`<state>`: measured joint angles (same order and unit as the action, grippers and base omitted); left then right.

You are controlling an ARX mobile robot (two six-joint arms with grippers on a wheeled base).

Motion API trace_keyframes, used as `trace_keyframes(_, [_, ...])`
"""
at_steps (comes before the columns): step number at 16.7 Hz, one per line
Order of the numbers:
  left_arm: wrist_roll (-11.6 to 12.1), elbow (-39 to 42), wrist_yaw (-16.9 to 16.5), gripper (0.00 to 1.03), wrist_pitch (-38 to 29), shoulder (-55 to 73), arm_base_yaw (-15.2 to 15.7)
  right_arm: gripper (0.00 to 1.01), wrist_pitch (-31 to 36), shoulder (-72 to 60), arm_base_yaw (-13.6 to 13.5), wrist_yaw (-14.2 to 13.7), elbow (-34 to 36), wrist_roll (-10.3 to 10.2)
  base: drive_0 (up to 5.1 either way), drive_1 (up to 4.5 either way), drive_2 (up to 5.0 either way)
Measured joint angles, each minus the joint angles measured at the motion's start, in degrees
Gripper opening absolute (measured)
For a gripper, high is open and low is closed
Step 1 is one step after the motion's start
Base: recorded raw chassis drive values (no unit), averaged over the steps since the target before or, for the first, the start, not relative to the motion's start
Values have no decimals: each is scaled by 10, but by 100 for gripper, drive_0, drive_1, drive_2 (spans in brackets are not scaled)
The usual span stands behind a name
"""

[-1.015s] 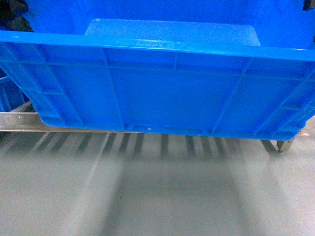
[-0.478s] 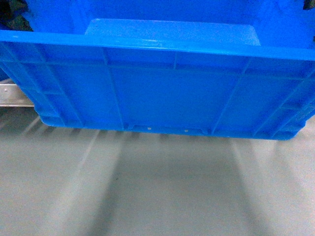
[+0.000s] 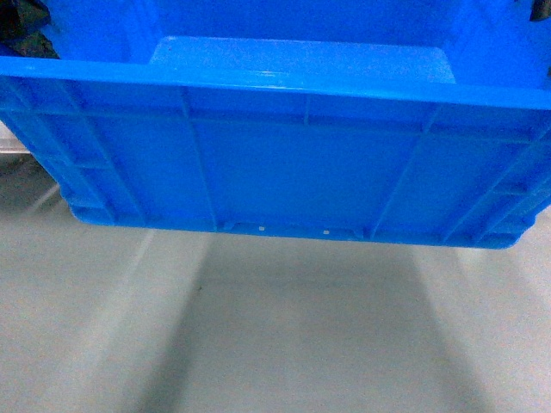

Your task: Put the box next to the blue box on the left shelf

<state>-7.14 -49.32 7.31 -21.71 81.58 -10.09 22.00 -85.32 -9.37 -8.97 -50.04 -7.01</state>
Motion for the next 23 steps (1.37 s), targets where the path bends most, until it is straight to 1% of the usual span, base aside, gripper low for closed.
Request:
trace_keyframes(16, [0, 0, 0, 8, -2, 0, 0, 19, 3, 0, 0, 0, 0, 0, 0, 0, 0])
trace_keyframes(23, [0, 0, 0, 8, -2, 0, 0, 19, 2, 1, 0, 0, 0, 0, -3, 430, -435])
